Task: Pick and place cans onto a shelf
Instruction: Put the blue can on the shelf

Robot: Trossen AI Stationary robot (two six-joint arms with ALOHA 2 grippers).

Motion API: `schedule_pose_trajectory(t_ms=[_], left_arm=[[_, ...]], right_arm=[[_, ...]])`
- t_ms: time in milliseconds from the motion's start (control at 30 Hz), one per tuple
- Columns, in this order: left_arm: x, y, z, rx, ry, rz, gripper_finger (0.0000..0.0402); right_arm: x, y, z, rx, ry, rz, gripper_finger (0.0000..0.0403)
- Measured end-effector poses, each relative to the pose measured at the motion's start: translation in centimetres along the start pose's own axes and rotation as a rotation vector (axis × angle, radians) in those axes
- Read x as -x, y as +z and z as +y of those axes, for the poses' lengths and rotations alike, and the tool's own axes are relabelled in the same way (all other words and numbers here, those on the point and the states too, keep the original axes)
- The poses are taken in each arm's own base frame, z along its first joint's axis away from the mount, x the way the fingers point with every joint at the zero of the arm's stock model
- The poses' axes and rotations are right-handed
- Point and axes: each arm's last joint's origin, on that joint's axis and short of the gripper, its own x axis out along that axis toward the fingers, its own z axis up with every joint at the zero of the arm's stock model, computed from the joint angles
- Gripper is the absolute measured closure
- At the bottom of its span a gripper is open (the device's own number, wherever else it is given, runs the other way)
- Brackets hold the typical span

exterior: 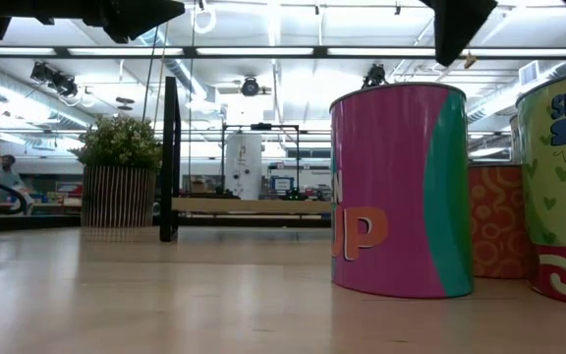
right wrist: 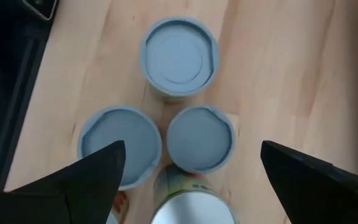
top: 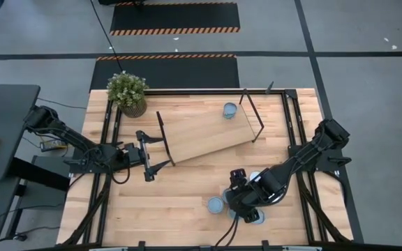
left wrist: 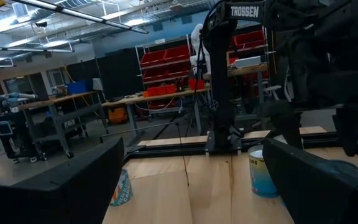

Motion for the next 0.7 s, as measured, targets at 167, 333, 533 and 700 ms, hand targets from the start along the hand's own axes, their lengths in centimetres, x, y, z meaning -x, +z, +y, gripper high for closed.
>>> schedule_pose_trajectory(t_ms=[167, 333, 533, 700], left_arm=[[0.0, 0.0, 0.0, 0.005, 0.0, 0.0, 0.0013], [0.0, 0.0, 0.0, 0.007, 0.0, 0.0, 0.0013], [0.0, 0.0, 0.0, 0.007, 0.0, 0.0, 0.0013], [0.0, 0.0, 0.0, 0.007, 0.0, 0.0, 0.0013]], right_arm=[[0.0, -0.1, -0.1, 0.007, -0.027, 0.005, 0.0021], [0.0, -0.6, -0.3, -0.002, -0.043, 0.056, 0.0021], [0.1, -1.5, -0.5, -0.021, -0.027, 0.161, 0.0021], [0.2, -2.1, -0.6, -0.021, -0.027, 0.23, 0.0021]])
